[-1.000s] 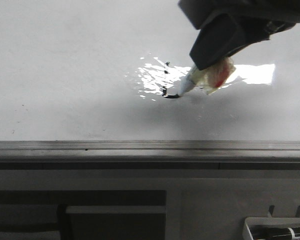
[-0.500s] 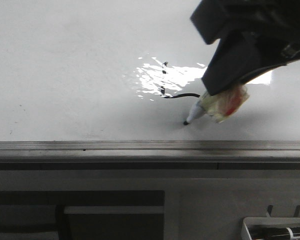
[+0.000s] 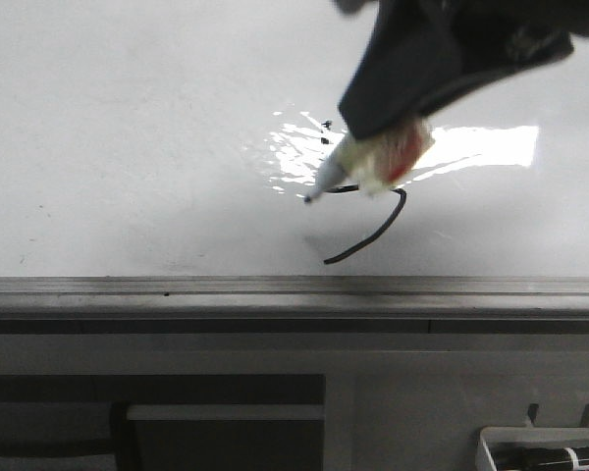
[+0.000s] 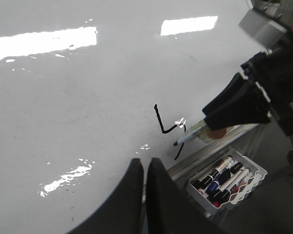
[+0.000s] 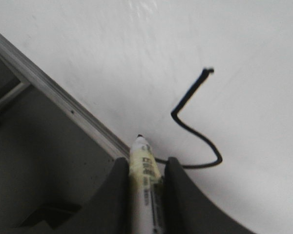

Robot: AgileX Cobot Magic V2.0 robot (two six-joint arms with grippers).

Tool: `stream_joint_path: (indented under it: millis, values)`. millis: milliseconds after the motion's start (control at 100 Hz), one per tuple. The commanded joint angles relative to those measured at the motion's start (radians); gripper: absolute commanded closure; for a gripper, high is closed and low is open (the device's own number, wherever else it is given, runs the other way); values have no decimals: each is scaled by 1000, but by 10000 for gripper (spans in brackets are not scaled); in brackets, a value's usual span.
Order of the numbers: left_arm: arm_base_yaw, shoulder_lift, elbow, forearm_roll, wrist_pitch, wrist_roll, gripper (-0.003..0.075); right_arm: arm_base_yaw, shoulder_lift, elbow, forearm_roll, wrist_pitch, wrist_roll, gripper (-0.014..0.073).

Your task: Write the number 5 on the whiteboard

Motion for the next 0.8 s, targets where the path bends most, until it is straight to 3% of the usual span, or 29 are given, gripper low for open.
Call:
stream_joint_path:
  millis: [0,90,400,790]
  values:
    - [1,6,-26,-5,-77,-5,741,8,-56,-55,-83,-42,-13,650]
    - [1,6,-26,-1,-77,-5,741,-14,-58,-60,-146,-38,-13,650]
    - [1,6,-26,2,-77,-5,741,-44,-15,-60,-150,-107,-13,655]
    - [1,6,-26,2,-77,-5,741,-75,6,-60,-178,-88,-1,655]
